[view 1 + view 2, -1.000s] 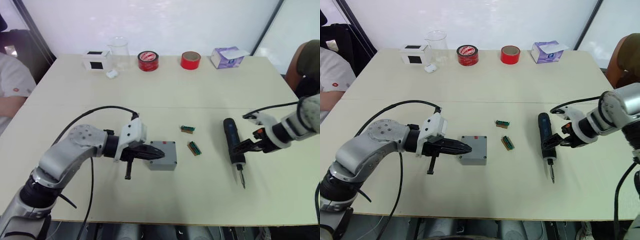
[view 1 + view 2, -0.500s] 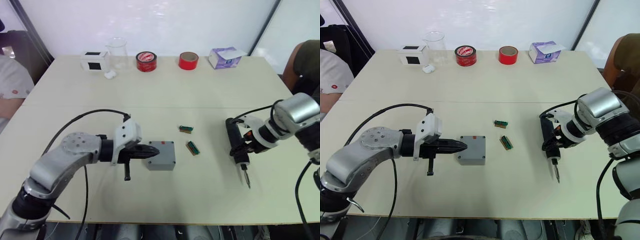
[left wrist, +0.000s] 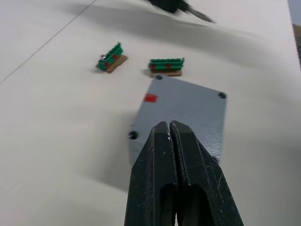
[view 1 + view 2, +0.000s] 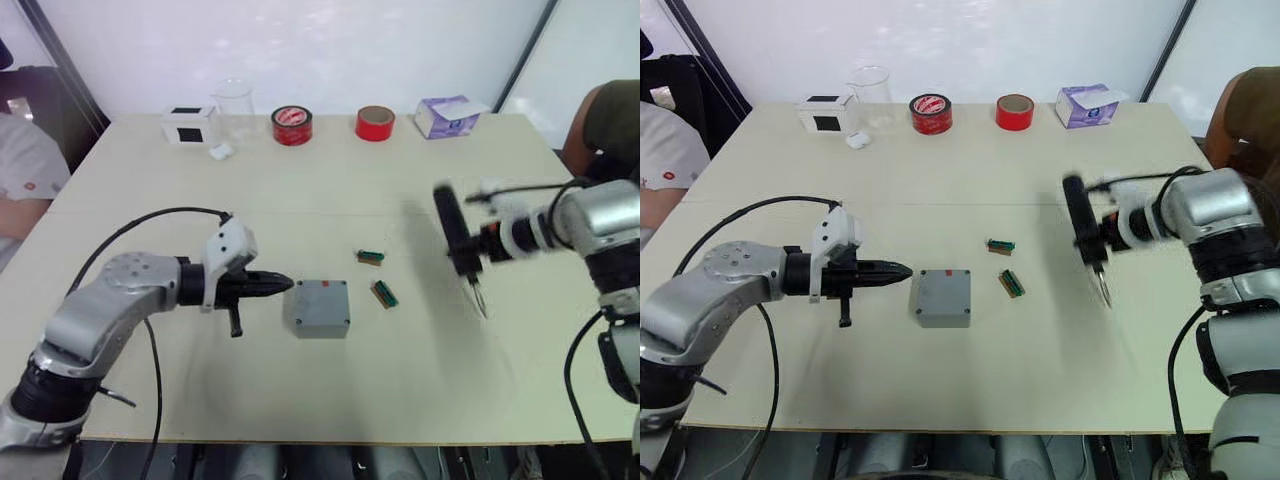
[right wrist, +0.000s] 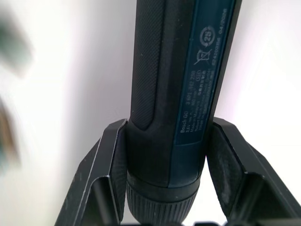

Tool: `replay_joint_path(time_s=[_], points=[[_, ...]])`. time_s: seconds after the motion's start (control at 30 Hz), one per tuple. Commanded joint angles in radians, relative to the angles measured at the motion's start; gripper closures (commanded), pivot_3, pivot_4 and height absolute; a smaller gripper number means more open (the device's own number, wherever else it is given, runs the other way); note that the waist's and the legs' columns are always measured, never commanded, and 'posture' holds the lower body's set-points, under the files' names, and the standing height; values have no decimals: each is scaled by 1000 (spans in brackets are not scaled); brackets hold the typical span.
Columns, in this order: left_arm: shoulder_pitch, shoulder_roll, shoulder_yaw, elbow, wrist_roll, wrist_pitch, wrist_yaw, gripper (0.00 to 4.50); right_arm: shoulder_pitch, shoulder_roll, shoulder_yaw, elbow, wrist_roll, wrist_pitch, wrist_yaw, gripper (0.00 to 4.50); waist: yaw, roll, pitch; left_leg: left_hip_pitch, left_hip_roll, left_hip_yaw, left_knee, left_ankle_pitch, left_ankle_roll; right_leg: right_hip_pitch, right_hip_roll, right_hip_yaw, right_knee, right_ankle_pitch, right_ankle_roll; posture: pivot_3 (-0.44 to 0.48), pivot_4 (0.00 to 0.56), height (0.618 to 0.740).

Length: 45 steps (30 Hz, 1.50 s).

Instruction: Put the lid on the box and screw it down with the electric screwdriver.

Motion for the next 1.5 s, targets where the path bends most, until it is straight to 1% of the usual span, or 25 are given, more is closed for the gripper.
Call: replay_joint_path(time_s=[0.03, 0.07, 0.1, 0.17, 0.23, 0.3, 0.37, 0.43, 0.53, 0.63, 0.77, 0.9, 1.03, 1.27, 1.5], points=[[-58, -20, -31, 45, 13, -23, -43, 4500, 114, 149, -351, -356, 155, -165, -100, 2671, 1, 0, -1, -1, 0, -1, 0, 0, 0, 0, 1, 0, 0, 0, 0, 0, 150, 740], [-70, -27, -36, 64, 15, -28, -51, 4500, 151, 200, -391, -441, 181, -191, -126, 2671, 3, -1, -1, -3, 1, -2, -1, 0, 0, -2, 1, -1, 0, -1, 0, 0, 150, 740], [-95, -46, -59, 86, 23, -26, -54, 4500, 206, 252, -418, -547, 226, -183, -154, 2671, 5, 0, -2, -8, 4, -4, 0, 0, 0, -4, 2, -6, 0, -1, -1, 0, 150, 740], [-141, -85, -99, 123, 35, -23, -68, 4500, 311, 336, -407, -730, 320, -169, -168, 2671, 10, 0, -2, -14, 6, -4, 0, 2, -4, -11, 0, -6, 1, -1, -1, 0, 150, 740], [-168, -102, -126, 143, 44, -24, -88, 4500, 379, 388, -370, -836, 361, -182, -181, 2671, 13, 0, -2, -15, 5, -4, 0, 5, -10, -10, -1, -6, 1, -1, -1, 0, 150, 740], [-184, -107, -152, 152, 57, -29, -113, 4500, 430, 426, -326, -895, 349, -207, -205, 2671, 11, 0, -2, -15, -1, -3, 1, 4, -7, -10, -4, -5, 1, -1, -1, 0, 150, 740], [-192, -106, -178, 164, 83, -47, -137, 4500, 468, 461, -283, -928, 324, -239, -228, 2671, 3, 0, -2, -14, -2, -2, 2, 4, -7, -9, -5, -4, 0, 1, 1, 0, 150, 740], [-193, -106, -197, 168, 101, -58, -156, 4500, 495, 479, -238, -945, 290, -274, -238, 2671, 0, 0, -2, -11, -2, -3, 2, 5, -8, -7, -5, -4, 0, 2, 2, 0, 150, 740], [-182, -107, -221, 155, 123, -71, -173, 4500, 528, 476, -186, -959, 242, -319, -235, 2671, 0, 0, -2, -10, -2, -4, 2, 6, -9, -5, -3, -4, 0, 2, 2, 0, 150, 740], [-167, -108, -248, 149, 160, -88, -172, 4500, 545, 472, -174, -958, 226, -346, -236, 2671, 0, 0, -2, -9, -1, -5, 2, 6, -9, -5, -1, -5, 1, 2, 2, 0, 150, 740], [-142, -132, -289, 162, 224, -119, -141, 4500, 561, 457, -157, -936, 181, -383, -226, 2671, 1, 0, -2, -10, -1, -5, 2, 6, -9, -6, -1, -5, 1, 2, 2, 0, 150, 740], [-132, -154, -296, 165, 249, -123, -121, 4500, 564, 452, -139, -917, 158, -400, -222, 2671, 2, 0, -2, -9, -1, -5, 2, 6, -9, -5, -2, -5, 1, 2, 2, 0, 150, 740], [-139, -160, -288, 180, 248, -121, -131, 4500, 572, 462, -101, -902, 137, -406, -223, 2671, 1, 0, -2, -8, -1, -5, 2, 6, -9, -4, -2, -5, 1, 2, 2, 0, 150, 740], [-143, -157, -289, 220, 266, -153, -151, 4500, 553, 487, -89, -888, 126, -422, -237, 2671, 1, 0, -2, -7, -1, -5, 2, 6, -9, -3, -1, -5, 1, 2, 2, 0, 150, 740], [-132, -170, -300, 208, 279, -159, -142, 4500, 537, 498, -138, -903, 157, -424, -246, 2671, 1, 0, -2, -6, -1, -5, 2, 6, -9, -2, -1, -5, 1, 2, 2, 0, 150, 740]])
